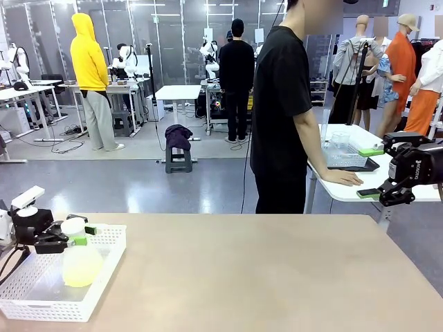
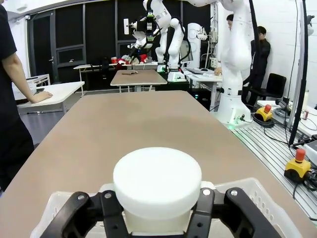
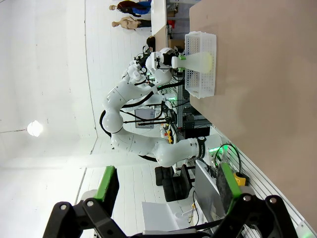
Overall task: Prepare the solutions needed for the experiment.
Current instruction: When the human places the Big flask in the center of the table, pick up the Big flask and place it in the left Organizing basket.
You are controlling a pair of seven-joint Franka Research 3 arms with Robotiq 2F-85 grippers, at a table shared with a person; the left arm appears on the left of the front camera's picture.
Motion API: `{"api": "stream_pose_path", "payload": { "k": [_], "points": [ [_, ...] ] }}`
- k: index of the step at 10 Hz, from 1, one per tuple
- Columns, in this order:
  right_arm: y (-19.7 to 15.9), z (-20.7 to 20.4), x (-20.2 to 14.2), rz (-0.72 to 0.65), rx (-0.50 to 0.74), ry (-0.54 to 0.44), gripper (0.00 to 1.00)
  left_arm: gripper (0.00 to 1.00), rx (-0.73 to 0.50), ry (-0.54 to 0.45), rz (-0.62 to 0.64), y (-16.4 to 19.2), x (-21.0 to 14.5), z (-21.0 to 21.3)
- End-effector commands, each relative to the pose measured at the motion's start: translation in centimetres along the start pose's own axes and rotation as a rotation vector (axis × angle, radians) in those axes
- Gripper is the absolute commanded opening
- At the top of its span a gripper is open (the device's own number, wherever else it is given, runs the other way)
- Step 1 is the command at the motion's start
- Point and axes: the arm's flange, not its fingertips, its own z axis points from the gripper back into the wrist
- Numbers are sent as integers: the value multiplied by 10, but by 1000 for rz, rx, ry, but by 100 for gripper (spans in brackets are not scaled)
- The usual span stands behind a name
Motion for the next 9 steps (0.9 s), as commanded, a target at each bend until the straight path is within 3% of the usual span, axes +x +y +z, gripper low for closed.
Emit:
{"api": "stream_pose_path", "payload": {
  "k": [1, 2, 3, 4, 9],
  "points": [
    [1, 1, 1, 14, -3, 4, 100, 63, -16, 16, -9, 4, 1, -2],
    [1, 1, 1, 14, -3, 4, 100, 73, -10, 11, -10, 3, 0, -2],
    [1, 1, 1, 14, -3, 4, 100, 68, 1, 3, 9, 3, -1, -1],
    [1, 1, 1, 14, -3, 4, 100, 78, -3, 1, -1, 1, 0, -1],
    [1, 1, 1, 14, -3, 4, 100, 78, -3, 1, -1, 1, 0, -1]
  ]
}}
